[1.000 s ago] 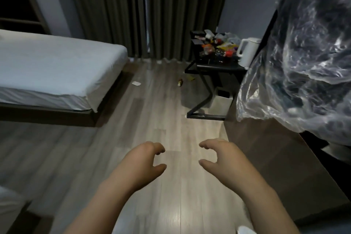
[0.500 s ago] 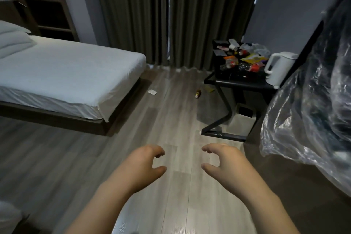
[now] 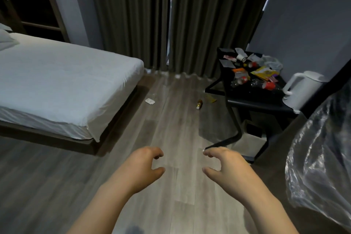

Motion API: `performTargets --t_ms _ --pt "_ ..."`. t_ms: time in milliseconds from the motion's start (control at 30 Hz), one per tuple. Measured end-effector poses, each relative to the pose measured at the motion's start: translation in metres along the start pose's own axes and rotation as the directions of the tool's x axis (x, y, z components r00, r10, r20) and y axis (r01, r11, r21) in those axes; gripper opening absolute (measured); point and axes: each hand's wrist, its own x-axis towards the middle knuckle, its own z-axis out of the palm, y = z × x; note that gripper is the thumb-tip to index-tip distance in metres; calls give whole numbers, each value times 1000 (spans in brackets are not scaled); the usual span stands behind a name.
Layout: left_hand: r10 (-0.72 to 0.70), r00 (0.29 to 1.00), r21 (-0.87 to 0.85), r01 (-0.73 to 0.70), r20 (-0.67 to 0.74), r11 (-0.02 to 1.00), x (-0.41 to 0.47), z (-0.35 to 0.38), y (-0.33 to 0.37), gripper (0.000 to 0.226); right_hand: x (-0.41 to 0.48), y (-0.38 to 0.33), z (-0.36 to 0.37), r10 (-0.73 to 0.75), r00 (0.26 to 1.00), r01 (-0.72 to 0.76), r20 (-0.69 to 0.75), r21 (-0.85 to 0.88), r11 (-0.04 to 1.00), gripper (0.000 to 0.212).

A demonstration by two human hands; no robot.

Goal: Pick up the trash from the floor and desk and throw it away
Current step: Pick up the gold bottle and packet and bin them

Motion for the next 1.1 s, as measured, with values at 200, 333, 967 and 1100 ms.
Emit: performTargets --t_ms 200,333,967,1100 --pt "-4 1000 -16 5 31 1000 80 -32 -44 44 89 -19 9 27 999 -27 23 21 999 45" --pt "-5 998 -17 6 60 1000 132 -44 -62 45 145 -17 11 50 997 -52 54 31 998 45" --pt "-38 991 31 34 128 999 447 -104 -77 43 467 54 -23 41 993 -48 114 65 997 48" --pt "-46 987 19 43 154 999 501 -108 -86 42 514 69 -21 69 987 -81 146 76 994 48"
